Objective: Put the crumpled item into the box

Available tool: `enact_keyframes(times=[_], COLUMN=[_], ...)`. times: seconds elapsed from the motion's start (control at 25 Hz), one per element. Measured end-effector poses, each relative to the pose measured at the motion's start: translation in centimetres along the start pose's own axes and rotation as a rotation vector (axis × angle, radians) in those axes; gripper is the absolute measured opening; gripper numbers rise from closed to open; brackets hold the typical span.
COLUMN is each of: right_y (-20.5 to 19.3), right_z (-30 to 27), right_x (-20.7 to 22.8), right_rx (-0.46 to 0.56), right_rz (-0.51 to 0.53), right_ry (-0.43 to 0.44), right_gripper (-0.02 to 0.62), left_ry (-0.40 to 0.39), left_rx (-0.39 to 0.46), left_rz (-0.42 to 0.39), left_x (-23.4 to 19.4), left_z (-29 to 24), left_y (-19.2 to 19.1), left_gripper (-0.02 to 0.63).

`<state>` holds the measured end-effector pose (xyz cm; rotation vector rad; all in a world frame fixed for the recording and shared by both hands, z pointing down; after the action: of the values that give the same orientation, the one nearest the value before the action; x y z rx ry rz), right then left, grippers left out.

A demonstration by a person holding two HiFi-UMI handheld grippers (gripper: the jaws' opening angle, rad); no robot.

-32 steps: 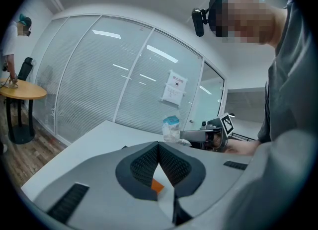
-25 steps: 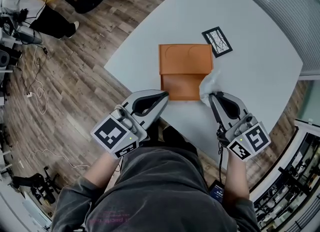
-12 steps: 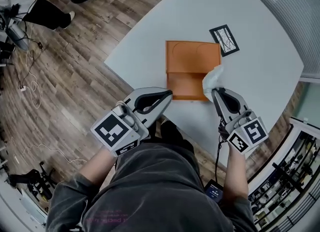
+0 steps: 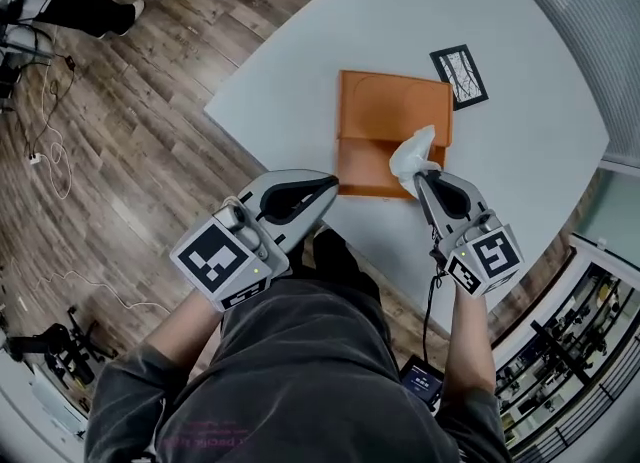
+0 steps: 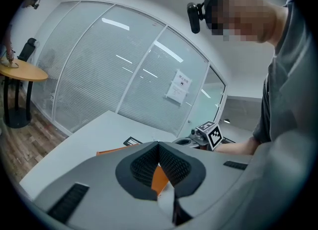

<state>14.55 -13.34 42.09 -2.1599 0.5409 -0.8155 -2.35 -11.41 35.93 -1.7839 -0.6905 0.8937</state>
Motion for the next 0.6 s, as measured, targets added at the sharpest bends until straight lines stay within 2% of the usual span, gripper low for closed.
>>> enact_keyframes(times=[0.4, 0.6], right_y=[-2.4, -4.5], right_z=[-2.5, -3.9], right_x=[0.5, 0.5], right_rx=[-0.112, -0.199], right_rz=[0.124, 0.26], right_ry=[0.04, 0.05], right_gripper=[0.006, 0.006], left_ry=[0.032, 0.044], left_rx=[-0.017, -0.016], left_rz=[0.034, 0.049], left_x=[-0.3, -0.4], left_z=[0.2, 0.1], left_y=[-1.8, -2.3], left_gripper=[0.012, 0.012])
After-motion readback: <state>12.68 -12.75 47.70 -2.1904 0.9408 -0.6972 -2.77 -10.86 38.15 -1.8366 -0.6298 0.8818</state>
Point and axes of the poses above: the fingertips, and each gripper's own axes: z backward along the fingers, x to its right, y out of its top, the point moved 3 cm from there along z, backward along the fingers, and after that the axes turned 11 degrees about -z, right-handed, at the moved point
